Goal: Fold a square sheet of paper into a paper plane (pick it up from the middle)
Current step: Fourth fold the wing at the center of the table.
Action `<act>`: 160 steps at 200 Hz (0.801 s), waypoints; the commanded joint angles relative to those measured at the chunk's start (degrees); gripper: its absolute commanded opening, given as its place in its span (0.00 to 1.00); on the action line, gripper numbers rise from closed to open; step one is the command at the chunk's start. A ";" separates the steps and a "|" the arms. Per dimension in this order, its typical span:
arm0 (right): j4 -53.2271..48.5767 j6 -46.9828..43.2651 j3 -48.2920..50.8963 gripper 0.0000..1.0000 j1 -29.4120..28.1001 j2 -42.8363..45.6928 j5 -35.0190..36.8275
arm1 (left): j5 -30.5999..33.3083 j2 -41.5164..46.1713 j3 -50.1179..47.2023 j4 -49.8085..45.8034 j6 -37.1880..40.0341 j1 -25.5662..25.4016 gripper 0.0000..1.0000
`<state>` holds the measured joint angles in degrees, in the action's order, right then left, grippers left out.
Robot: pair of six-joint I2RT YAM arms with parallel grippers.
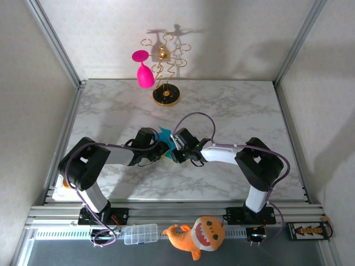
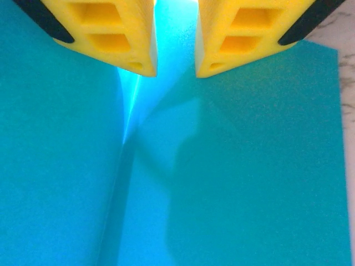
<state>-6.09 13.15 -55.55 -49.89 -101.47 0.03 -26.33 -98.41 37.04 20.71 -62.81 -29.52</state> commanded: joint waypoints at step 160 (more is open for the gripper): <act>-0.70 -0.84 -2.46 0.18 -0.84 -1.02 -1.60 | 1.45 -4.18 0.05 -3.90 0.23 -0.80 0.21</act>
<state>-6.20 12.86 -56.23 -50.15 -101.54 -0.67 -26.17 -98.43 37.08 20.32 -62.81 -29.52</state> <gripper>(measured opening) 0.166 0.217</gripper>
